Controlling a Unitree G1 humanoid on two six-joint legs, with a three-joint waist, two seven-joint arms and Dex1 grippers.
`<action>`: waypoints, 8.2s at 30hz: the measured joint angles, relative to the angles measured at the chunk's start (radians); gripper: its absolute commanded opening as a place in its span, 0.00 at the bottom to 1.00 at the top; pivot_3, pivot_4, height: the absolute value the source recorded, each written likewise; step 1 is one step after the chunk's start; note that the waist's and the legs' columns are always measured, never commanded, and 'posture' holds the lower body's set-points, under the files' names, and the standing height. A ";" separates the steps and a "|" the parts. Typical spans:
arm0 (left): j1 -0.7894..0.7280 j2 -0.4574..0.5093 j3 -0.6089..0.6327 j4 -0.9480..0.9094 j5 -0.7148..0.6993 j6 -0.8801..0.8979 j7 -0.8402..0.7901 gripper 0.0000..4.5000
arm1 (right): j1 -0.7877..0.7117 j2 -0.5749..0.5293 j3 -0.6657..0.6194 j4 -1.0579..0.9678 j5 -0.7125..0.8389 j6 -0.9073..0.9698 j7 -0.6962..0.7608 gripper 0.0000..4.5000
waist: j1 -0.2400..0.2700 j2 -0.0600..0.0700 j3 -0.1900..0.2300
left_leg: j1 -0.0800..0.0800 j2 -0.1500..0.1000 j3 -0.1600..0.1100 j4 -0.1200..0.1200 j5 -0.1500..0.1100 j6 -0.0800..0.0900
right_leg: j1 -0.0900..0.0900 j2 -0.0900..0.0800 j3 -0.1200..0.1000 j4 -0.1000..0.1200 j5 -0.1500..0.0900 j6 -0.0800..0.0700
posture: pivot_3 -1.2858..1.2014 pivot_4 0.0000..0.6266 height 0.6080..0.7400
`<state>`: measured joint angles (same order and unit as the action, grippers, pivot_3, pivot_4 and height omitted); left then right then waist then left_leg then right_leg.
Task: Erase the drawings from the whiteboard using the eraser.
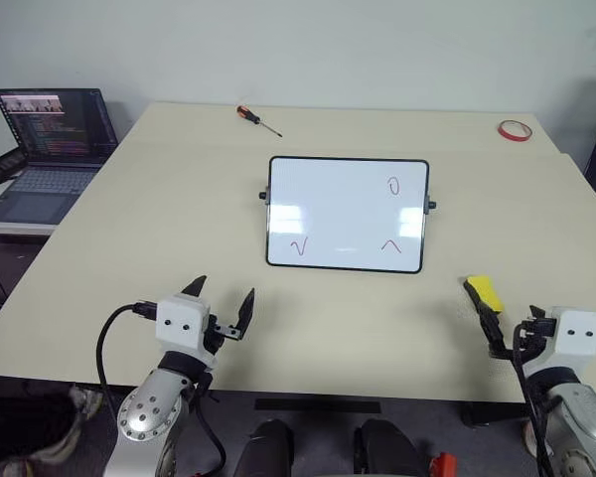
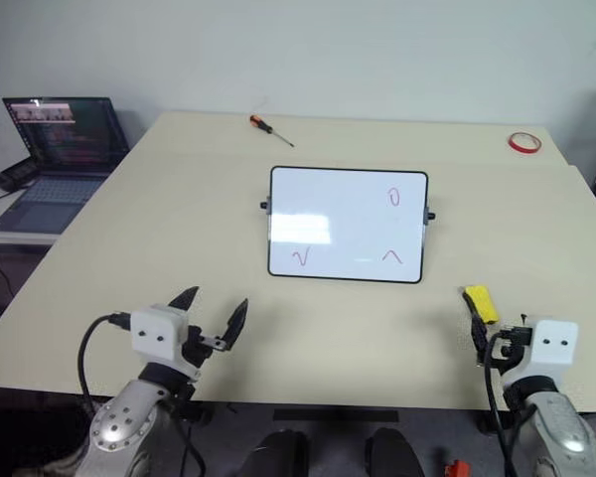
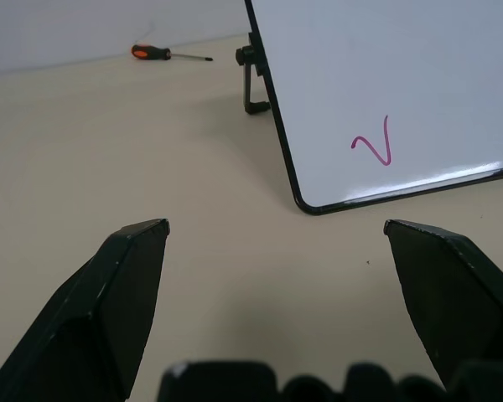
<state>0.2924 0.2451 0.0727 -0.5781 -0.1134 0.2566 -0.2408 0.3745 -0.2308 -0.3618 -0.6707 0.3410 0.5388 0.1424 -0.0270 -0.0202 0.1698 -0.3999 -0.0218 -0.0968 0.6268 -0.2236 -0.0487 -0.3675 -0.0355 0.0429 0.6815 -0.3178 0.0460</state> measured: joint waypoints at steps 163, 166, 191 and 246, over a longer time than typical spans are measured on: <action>-0.814 -0.015 -0.271 0.715 0.216 -0.244 -0.209 1.00 | -1.031 0.068 0.326 1.097 -0.291 -0.595 0.006 0.26 | -0.006 0.002 0.000 | -0.001 -0.001 0.003 0.000 0.000 0.000 | -0.003 0.004 -0.001 0.002 0.003 -0.001 | 0.52 0.24 1.00; -0.814 -0.015 -0.271 0.714 0.216 -0.244 -0.208 1.00 | -1.049 0.051 0.339 1.099 -0.327 -0.569 -0.015 0.26 | -0.005 0.002 0.000 | 0.000 -0.001 0.003 0.001 0.000 0.000 | -0.003 0.004 -0.001 0.003 0.003 -0.001 | 0.52 0.24 1.00; -0.774 -0.045 -0.285 0.664 0.212 -0.207 -0.224 1.00 | -0.820 0.035 0.387 0.611 -0.358 -0.075 0.006 0.26 | -0.005 0.002 -0.001 | 0.001 -0.001 0.002 0.002 0.000 0.000 | -0.002 0.005 -0.002 0.008 0.003 -0.001 | 0.52 0.24 1.00; -0.417 0.082 -0.234 0.356 0.026 -0.183 -0.315 1.00 | -0.639 -0.069 0.413 0.645 -0.244 -0.411 0.287 0.26 | -0.003 0.002 0.000 | 0.000 0.000 0.002 -0.001 0.000 0.000 | -0.001 0.004 -0.002 -0.001 0.003 -0.001 | 0.52 0.24 1.00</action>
<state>-0.1247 0.3269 -0.1616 -0.2225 -0.0871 0.0735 -0.5558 -0.2642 -0.2993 0.0509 -0.0258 0.0969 0.1273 0.4296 -0.0296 -0.0186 0.1695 -0.4000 -0.0222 -0.0950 0.6258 -0.2237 -0.0482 -0.3688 -0.0313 0.0412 0.6809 -0.3144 0.0454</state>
